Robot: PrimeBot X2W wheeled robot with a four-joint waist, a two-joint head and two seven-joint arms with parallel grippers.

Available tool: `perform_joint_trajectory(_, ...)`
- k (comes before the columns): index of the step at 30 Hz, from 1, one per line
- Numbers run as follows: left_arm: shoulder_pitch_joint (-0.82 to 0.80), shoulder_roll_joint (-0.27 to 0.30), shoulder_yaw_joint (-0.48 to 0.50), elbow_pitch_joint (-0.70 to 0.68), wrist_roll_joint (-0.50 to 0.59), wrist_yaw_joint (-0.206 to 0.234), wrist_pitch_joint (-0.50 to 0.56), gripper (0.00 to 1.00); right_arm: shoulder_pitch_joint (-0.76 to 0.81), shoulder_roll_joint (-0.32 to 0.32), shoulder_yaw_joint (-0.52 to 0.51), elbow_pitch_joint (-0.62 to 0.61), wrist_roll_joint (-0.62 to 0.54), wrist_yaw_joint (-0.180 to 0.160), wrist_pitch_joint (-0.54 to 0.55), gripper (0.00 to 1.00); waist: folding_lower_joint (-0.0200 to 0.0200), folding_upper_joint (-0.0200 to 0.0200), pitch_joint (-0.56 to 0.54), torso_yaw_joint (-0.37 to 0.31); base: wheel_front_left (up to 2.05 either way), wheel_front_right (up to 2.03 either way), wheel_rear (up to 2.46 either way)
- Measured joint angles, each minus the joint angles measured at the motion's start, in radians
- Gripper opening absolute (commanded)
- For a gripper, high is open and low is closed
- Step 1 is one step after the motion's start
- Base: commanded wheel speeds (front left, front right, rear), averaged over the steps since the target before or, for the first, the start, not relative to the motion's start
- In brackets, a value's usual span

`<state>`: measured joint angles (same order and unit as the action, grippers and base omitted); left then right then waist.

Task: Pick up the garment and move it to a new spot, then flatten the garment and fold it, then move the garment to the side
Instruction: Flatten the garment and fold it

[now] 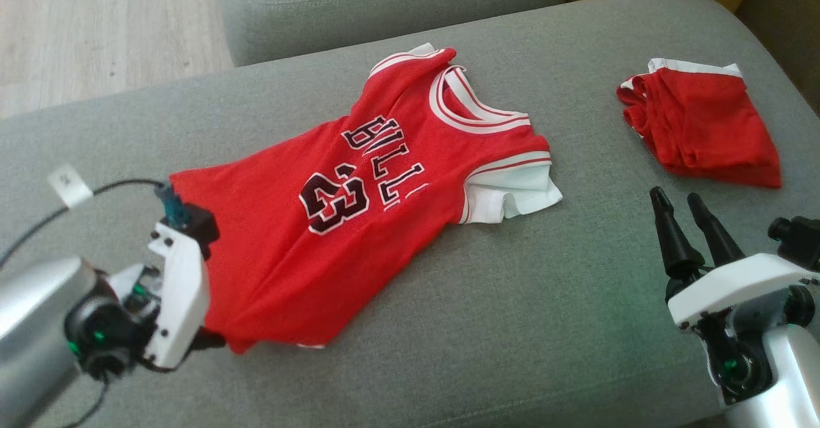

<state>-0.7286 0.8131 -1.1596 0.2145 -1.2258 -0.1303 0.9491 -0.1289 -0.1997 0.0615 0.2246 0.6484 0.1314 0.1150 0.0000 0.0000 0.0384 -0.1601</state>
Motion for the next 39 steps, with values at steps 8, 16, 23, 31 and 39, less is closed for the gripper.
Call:
perform_joint_trajectory(8, 0.07, -0.063, 0.01, 0.064, 0.014, 0.016, -0.153, 1.0, 0.0, 0.03, -0.004, -0.023, -0.009, 0.0, 0.019, 1.0, 0.0, 0.0, 0.008, -0.005, 0.0, 0.0, 0.0)
perform_joint_trajectory(16, 0.01, -0.07, 0.095, 0.11, 0.141, 0.063, -0.413, 1.0, 0.011, 0.033, -0.012, -0.049, -0.022, 0.0, 0.026, 1.0, 0.0, 0.0, 0.02, -0.011, 0.0, 0.0, 0.0)
perform_joint_trajectory(23, -0.039, -0.139, 0.103, 0.301, 0.27, 0.084, -0.573, 1.0, 0.005, 0.034, 0.003, -0.057, -0.022, 0.0, 0.026, 1.0, 0.0, 0.0, 0.072, -0.04, 0.0, 0.0, 0.0)
perform_joint_trajectory(31, -0.214, -0.179, 0.097, 0.48, 0.355, 0.031, -0.66, 1.0, -0.059, 0.035, 0.034, -0.058, -0.002, 0.0, 0.0, 1.0, 0.0003, 0.0, 0.17, -0.099, 0.0, 0.0, 0.0)
perform_joint_trajectory(39, -0.314, -0.236, 0.054, 0.594, 0.346, 0.005, -0.622, 1.0, -0.104, 0.034, 0.075, -0.026, 0.023, 0.0, -0.038, 1.0, 0.0003, 0.0, 0.26, -0.165, 0.0, 0.0, 0.0)
